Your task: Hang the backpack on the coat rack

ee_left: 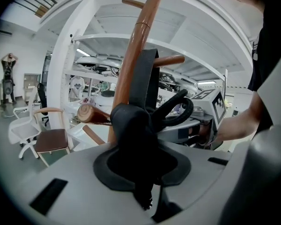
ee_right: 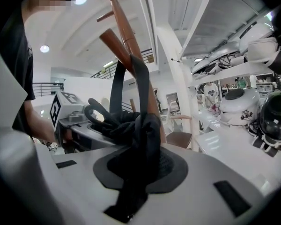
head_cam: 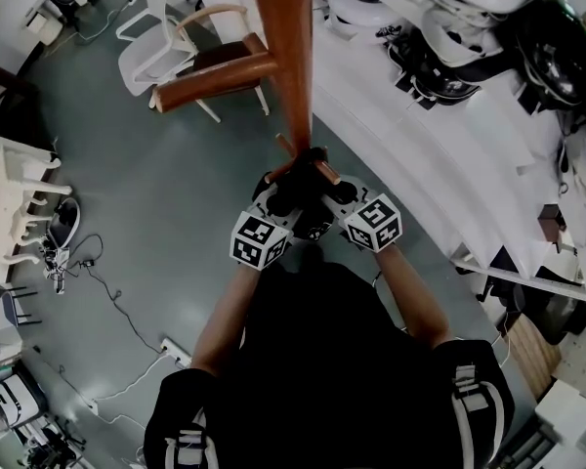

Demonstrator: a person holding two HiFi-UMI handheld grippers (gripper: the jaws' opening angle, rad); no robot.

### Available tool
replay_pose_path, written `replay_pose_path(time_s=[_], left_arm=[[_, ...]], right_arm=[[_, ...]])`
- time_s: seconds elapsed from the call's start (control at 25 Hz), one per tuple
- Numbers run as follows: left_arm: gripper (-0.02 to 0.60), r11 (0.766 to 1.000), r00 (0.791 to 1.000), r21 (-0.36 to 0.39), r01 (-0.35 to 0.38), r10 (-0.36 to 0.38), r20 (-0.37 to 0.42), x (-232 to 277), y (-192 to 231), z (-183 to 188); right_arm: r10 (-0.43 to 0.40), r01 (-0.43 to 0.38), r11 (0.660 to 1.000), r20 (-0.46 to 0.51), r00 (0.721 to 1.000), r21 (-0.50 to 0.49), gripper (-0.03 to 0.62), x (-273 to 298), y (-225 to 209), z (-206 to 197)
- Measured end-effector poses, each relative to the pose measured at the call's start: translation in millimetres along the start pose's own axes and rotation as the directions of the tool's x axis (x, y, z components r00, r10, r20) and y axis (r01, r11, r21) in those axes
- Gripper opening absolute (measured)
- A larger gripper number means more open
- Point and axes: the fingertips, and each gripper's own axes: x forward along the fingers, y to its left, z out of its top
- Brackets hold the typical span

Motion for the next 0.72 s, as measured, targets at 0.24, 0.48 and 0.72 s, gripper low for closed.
replay_pose_path(time_s=[0.24, 0.48, 0.72], left_arm=[[0.097, 1.000, 1.000, 0.021, -0.015, 0.015, -0.021, -0.1, 7.5, -8.7], [0.098, 0.999, 1.000, 0.050, -0.010, 0.011, -0.027, 4.5, 9.1, -15.9], [0.116, 0.997, 1.000, 0.082, 0.004, -0.002, -0.024, 12.5, 7.0, -22.8]], right_arm=[[0.005, -0.004, 1.000, -0.027, 1.000, 0.005, 0.081, 8.9, 0.5, -7.2], [-0.009, 0.009, 1.000, -0.047, 0.999, 0.003, 0.083, 11.0, -2.6, -15.5], [-0.044, 0.045, 0.999, -0.043, 0.998, 0.023, 0.101, 8.7, -10.8, -23.2]])
